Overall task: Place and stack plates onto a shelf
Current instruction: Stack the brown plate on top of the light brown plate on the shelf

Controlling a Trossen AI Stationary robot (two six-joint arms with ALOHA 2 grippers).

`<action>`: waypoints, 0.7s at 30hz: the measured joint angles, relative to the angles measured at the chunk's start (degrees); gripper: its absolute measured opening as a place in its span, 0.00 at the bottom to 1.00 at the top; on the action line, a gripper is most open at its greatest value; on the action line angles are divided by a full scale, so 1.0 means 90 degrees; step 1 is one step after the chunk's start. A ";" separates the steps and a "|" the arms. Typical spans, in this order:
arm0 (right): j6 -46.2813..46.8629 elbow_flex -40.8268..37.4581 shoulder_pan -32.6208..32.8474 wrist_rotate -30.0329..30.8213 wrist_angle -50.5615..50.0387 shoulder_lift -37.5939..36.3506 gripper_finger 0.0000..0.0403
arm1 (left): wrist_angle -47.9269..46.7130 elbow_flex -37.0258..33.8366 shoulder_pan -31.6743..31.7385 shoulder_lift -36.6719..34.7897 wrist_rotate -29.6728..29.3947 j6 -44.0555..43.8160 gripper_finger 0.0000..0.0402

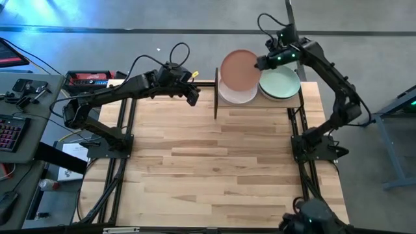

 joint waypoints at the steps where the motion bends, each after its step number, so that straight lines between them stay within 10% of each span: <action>1: -0.0005 0.0000 -0.0068 -0.0104 -0.0027 0.0058 0.02 | 0.0000 0.0000 0.0000 0.0000 -0.0043 0.0003 0.28; 21: 0.0045 0.0000 0.0401 0.0125 -0.0602 0.0452 0.02 | -0.0175 0.0000 0.0000 0.0005 -0.0233 0.0219 0.28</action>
